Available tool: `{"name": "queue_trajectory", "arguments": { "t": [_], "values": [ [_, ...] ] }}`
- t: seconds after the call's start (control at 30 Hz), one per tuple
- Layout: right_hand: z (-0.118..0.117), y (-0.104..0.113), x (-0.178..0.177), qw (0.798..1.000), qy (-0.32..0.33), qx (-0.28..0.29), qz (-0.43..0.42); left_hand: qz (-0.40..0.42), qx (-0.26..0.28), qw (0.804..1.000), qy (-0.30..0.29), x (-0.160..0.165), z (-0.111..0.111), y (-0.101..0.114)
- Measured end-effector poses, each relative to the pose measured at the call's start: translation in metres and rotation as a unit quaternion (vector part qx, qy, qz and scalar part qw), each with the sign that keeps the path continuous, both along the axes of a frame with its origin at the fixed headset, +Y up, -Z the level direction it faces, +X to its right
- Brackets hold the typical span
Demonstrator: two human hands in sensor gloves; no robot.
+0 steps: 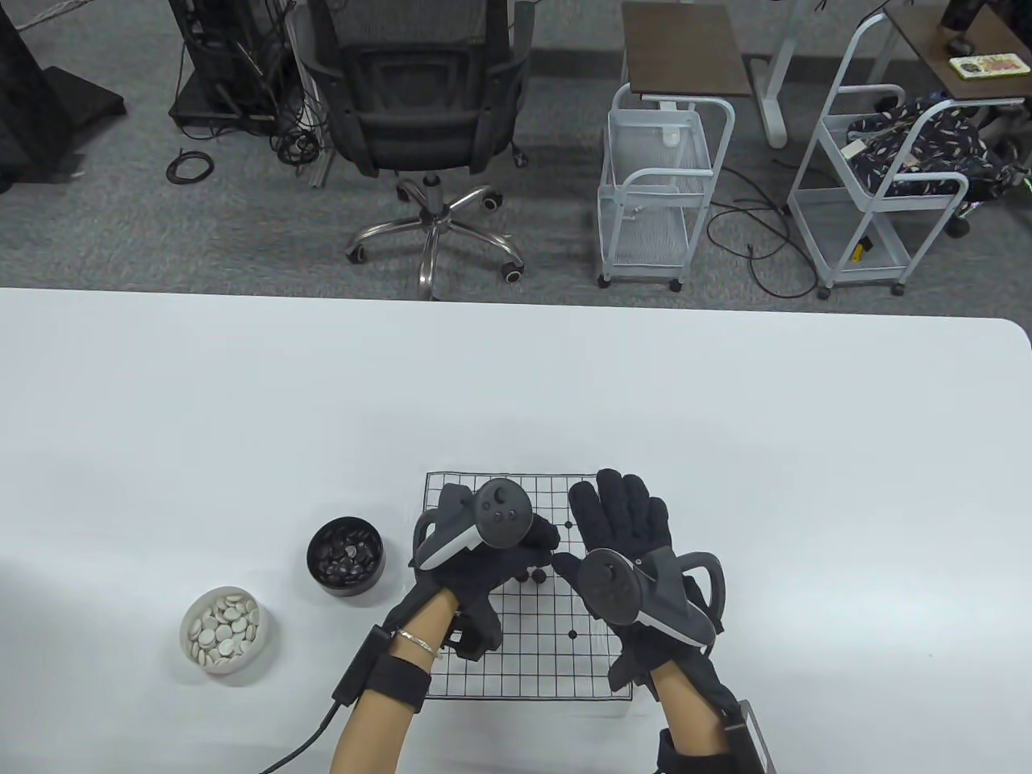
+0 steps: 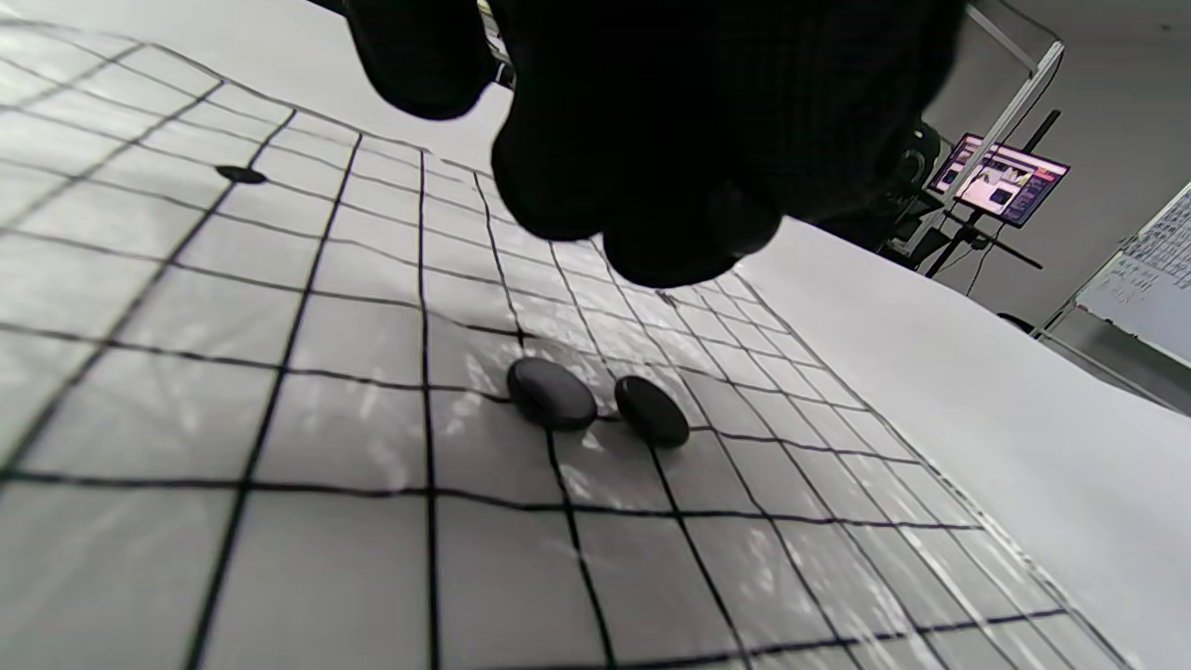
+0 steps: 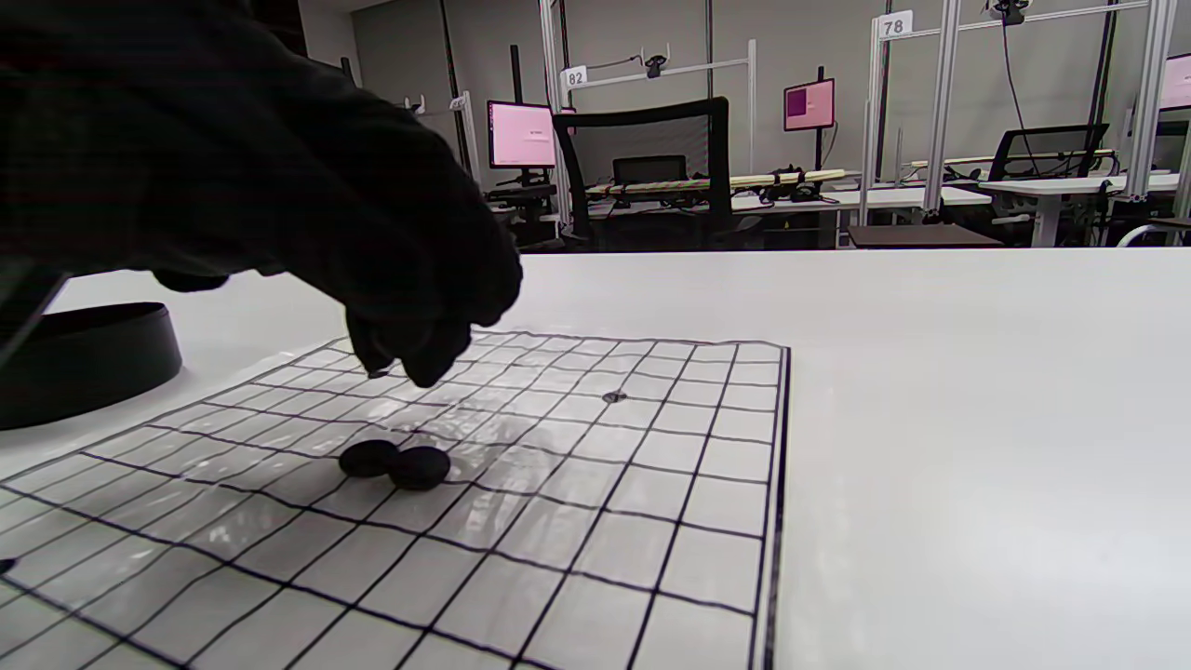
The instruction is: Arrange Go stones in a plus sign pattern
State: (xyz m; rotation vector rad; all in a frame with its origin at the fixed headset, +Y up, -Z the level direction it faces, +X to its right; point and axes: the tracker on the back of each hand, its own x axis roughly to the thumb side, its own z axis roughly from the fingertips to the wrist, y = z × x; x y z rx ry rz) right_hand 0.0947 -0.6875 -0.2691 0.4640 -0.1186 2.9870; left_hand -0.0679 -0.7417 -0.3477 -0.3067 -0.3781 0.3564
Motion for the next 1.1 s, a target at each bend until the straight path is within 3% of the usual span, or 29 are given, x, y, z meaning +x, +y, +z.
{"name": "queue_trajectory", "arguments": {
  "t": [0.3,1.1],
  "values": [
    [0.000,0.000,0.003,1.000,-0.007,-0.001,-0.005,-0.040,-0.038,0.998,0.003,0.019,-0.007,-0.011],
    [0.002,0.005,0.011,1.000,-0.020,0.005,-0.017,-0.098,-0.024,0.995,-0.015,0.037,0.000,-0.019]
  ]
}}
